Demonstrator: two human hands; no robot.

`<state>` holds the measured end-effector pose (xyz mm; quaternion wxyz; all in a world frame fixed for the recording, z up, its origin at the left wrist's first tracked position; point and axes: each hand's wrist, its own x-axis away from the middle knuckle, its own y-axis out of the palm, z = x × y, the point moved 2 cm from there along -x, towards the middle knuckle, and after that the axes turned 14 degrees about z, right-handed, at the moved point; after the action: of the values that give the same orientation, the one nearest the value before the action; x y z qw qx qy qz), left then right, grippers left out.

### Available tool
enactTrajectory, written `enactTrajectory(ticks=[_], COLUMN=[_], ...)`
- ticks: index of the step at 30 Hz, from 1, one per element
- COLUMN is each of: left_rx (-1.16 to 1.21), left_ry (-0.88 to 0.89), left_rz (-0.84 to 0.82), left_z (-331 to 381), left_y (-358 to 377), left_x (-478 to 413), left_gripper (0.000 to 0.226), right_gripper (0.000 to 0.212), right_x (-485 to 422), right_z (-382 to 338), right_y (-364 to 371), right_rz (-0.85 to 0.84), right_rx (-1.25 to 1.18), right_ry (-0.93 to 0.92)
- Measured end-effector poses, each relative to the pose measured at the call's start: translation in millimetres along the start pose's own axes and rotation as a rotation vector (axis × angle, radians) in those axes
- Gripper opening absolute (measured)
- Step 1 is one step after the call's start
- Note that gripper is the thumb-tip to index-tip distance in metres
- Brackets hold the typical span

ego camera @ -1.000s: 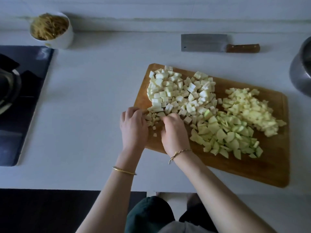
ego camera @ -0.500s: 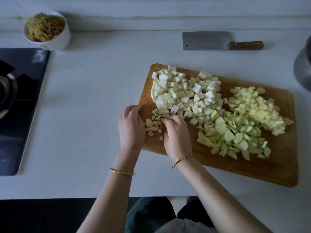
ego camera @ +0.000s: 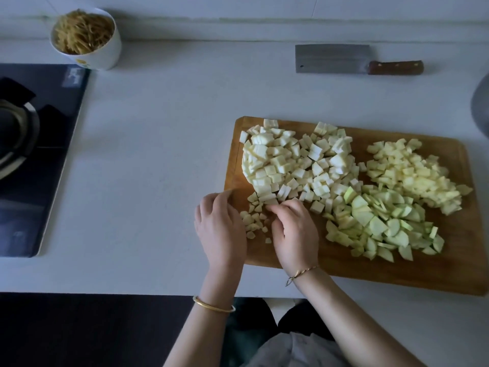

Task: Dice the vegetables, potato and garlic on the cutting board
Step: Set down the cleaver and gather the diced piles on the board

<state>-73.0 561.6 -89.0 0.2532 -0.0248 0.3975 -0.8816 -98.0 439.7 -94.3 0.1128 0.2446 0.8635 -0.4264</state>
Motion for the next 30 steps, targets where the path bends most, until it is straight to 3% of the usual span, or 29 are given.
enactTrajectory(ticks=[7, 14, 20, 25, 30], left_rx=[-0.101, -0.071, 0.012, 0.011, 0.019], left_ry=[0.166, 0.056, 0.044, 0.086, 0.07], left_rz=[-0.066, -0.144, -0.161, -0.265, -0.242], left_z=[1.4, -0.2, 3.8, 9.0, 4.4], left_y=[1.4, -1.2, -3.3, 1.9, -3.4], left_x=[-2.2, -0.4, -9.4, -13.4, -12.7], left_gripper=[0.019, 0.011, 0.027, 0.024, 0.026], right_gripper=[0.04, 0.037, 0.045, 0.05, 0.035], right_x=[-0.4, 2.0, 3.5, 1.5, 1.6], right_z=[0.5, -1.4, -3.1, -2.8, 2.3], right_y=[0.1, -1.7, -3.2, -3.7, -5.9], right_rz=[-0.002, -0.017, -0.068, -0.083, -0.076], right_rx=[-0.002, 0.02, -0.005, -0.041, -0.035], right_ry=[0.014, -0.005, -0.045, -0.055, 0.048])
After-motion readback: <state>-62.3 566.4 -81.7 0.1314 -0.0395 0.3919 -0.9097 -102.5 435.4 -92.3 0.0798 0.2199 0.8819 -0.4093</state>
